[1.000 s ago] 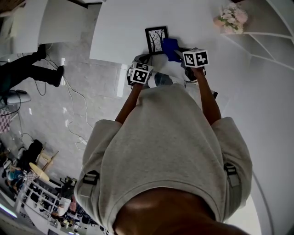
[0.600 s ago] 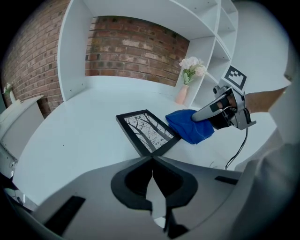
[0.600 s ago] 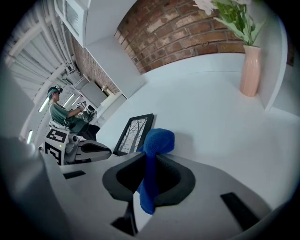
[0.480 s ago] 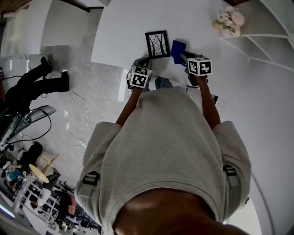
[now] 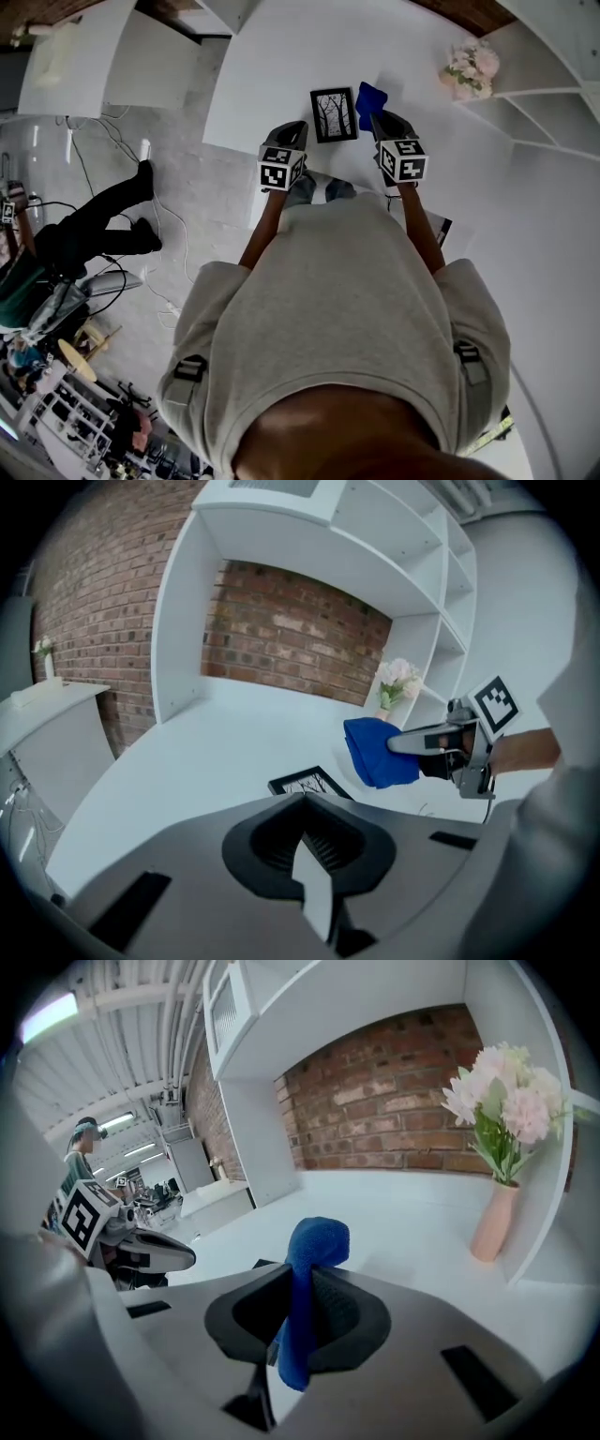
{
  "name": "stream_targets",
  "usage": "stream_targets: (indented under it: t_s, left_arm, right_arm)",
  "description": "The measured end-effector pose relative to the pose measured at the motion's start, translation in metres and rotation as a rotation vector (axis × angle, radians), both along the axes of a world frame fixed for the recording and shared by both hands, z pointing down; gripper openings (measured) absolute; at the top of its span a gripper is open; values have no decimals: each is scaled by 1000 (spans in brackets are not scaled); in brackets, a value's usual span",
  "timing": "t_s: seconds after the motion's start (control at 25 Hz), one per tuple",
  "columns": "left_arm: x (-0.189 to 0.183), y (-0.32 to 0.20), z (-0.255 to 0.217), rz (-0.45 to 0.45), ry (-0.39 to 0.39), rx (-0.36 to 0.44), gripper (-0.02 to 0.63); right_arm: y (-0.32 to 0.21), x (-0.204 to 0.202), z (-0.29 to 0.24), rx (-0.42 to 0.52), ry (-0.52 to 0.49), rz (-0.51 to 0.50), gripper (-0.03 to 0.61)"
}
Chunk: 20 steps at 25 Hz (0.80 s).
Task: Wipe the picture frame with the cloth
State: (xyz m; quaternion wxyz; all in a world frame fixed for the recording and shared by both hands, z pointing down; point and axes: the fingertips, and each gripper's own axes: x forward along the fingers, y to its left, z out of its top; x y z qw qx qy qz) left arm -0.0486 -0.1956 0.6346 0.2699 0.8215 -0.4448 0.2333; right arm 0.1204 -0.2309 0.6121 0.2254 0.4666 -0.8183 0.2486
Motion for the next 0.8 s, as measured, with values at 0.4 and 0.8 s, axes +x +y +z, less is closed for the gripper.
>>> stream_targets:
  t_s: [0.4, 0.8]
  left_arm:
    - [-57, -60, -75, -121, 54, 166, 15]
    - [-88, -98, -130, -154, 69, 299, 17]
  right_arm:
    - [-50, -25, -65, 182, 7, -12, 61]
    - [-82, -32, -128, 339, 0, 12, 61]
